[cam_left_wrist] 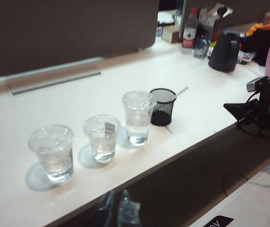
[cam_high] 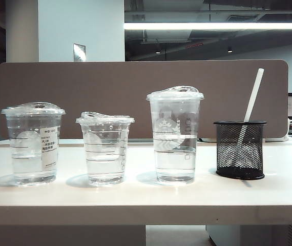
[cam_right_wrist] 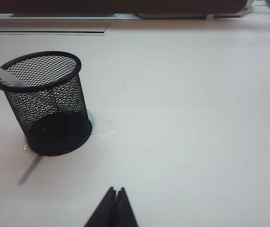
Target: Pick up the straw and insert it into the small coffee cup.
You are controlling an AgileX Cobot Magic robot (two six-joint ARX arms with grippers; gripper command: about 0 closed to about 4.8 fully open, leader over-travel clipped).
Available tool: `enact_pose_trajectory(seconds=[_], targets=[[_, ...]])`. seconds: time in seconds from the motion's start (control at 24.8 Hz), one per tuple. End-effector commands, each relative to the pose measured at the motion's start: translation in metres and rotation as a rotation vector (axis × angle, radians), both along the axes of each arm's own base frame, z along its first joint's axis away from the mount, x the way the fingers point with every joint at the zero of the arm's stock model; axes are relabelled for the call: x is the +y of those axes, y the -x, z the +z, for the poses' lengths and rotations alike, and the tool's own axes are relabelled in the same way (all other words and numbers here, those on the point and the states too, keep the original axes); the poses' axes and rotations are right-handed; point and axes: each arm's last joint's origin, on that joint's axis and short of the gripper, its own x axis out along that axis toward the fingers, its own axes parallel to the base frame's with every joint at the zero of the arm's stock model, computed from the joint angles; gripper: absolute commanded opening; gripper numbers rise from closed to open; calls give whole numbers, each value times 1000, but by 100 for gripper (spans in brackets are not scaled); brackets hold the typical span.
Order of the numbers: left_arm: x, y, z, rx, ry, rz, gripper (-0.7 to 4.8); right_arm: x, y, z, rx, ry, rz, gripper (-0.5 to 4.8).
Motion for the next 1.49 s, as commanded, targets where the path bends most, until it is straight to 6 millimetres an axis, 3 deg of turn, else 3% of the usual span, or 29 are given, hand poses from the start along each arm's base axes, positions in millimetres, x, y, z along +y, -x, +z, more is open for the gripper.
enact_pose_trajectory(seconds=[0.04,0.36,0.48,0.65,0.73,0.77,0.85,1.17,1.21,1.29,1.37,1.49], targets=[[1,12,-7,-40,3,-5,18,0,-1,-2,-4,4,1,-1],[3,12,-8,-44,-10,57,18,0,-1,-2,-4,4,1,-1],[5,-1,-14,6,-35,197,18,0,0,-2,-4,3,4,-1],[1,-24,-20,45,-19,147,19,0,-1,0,-18,-9,9,-1],[-1,-31,-21,44,1,107,19,1,0,10,-70,-158,-4,-1],[-1,-34,-21,41,2,103,18,1,3,27,-117,-251,2,-2],[-1,-34,-21,34,-9,116,18,0,10,54,-184,-246,8,-4],[0,-34,-21,36,-14,154,18,-8,51,202,-484,240,-202,-4],[0,-34,-21,37,-14,154,19,-8,49,243,-508,308,-231,-4],[0,-34,-21,40,-15,154,18,-6,29,295,-551,297,-200,-4],[0,-34,-21,40,-15,154,18,-2,11,322,-599,296,-96,-4],[0,-34,-21,40,-15,155,18,3,-33,354,-649,264,25,-4]])
